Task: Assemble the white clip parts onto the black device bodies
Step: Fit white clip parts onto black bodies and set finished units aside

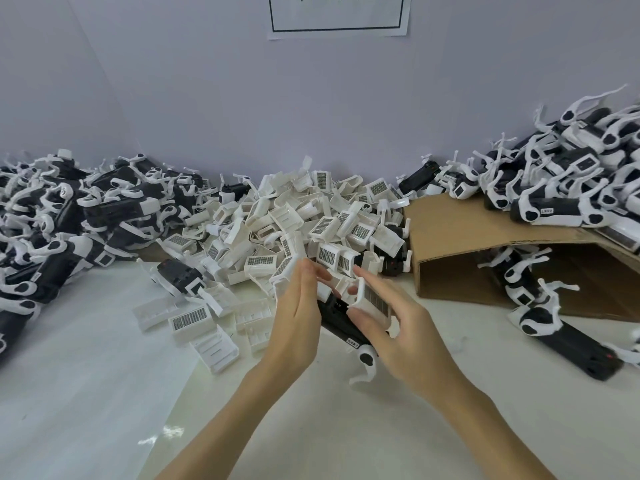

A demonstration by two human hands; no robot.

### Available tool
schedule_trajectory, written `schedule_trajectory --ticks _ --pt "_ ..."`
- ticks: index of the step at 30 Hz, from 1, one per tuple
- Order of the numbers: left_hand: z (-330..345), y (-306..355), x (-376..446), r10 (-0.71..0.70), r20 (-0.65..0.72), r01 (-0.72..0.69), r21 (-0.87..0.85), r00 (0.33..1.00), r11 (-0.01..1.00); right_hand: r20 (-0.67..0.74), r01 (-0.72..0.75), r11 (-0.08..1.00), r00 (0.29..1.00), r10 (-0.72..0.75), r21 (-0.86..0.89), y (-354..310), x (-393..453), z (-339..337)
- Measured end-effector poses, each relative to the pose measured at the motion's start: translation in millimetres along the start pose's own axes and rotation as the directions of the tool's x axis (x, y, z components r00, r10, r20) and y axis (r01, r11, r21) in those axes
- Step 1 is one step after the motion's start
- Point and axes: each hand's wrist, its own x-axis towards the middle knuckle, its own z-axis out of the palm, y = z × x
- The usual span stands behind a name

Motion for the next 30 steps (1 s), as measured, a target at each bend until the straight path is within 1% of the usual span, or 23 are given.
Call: schedule_trajectory --ticks 2,6,8,10,12,13,16,17,19,20,21,22,24,28,30 --pt "-2 -2 1 0.026 0.019 -0.026 0.005 0.999 1.0 0.04 0.017 0.999 0.999 -0.015 -0.045 1 -2 5" --pt "-3 -4 4 -0.017 0.029 0.017 0.005 0.999 1.0 0.099 0.05 0.983 0.995 -0.032 -0.178 3 -6 14" --pt "-2 -4 3 -0.017 0.017 0.017 0.013 1.0 1.0 0.141 0.068 0.964 0.99 -0.032 -0.257 2 -8 16" --pt "-1 -4 3 0.005 0.012 -0.006 0.051 1.0 0.999 0.168 0.109 0.921 0.985 -0.048 -0.375 2 -9 17" --pt "0 -5 2 0.01 0.027 -0.011 0.042 1.0 0.999 0.143 0.174 0.846 0.983 -0.117 -0.504 3 -9 19" --pt "1 -4 1 -0.004 0.041 0.003 0.025 0.999 1.0 0.117 0.182 0.825 0.983 -0.141 -0.536 4 -9 21" --pt "-2 2 0 -0.068 0.115 0.065 0.026 0.991 0.998 0.053 0.157 0.823 0.987 -0.152 -0.546 4 -8 23" --pt "-6 5 2 -0.1 0.159 0.095 0.035 0.982 0.995 0.042 0.151 0.824 0.987 -0.153 -0.546 4 -8 23" --pt "-20 9 8 -0.155 0.301 0.143 0.061 0.941 0.988 0.018 0.114 0.836 0.992 -0.123 -0.537 5 -8 21" --pt "-26 12 10 -0.155 0.388 0.129 0.091 0.909 0.987 0.005 0.093 0.844 0.994 -0.107 -0.528 5 -8 19" --pt "-31 14 11 -0.137 0.459 0.083 0.135 0.878 0.987 -0.007 0.081 0.852 0.995 -0.099 -0.518 6 -7 17" --pt "-34 15 11 -0.109 0.499 0.02 0.18 0.86 0.983 -0.016 0.072 0.856 0.995 -0.094 -0.512 7 -7 16" --pt "-33 15 11 -0.058 0.499 -0.063 0.222 0.865 0.973 -0.031 0.057 0.852 0.996 -0.085 -0.521 8 -6 14" --pt "-27 12 8 0.001 0.445 -0.089 0.178 0.896 0.98 -0.035 -0.011 0.873 0.999 -0.007 -0.487 10 -5 13" --pt "-24 10 7 0.011 0.438 -0.096 0.173 0.899 0.98 -0.031 -0.011 0.874 1.0 -0.004 -0.485 11 -6 12"
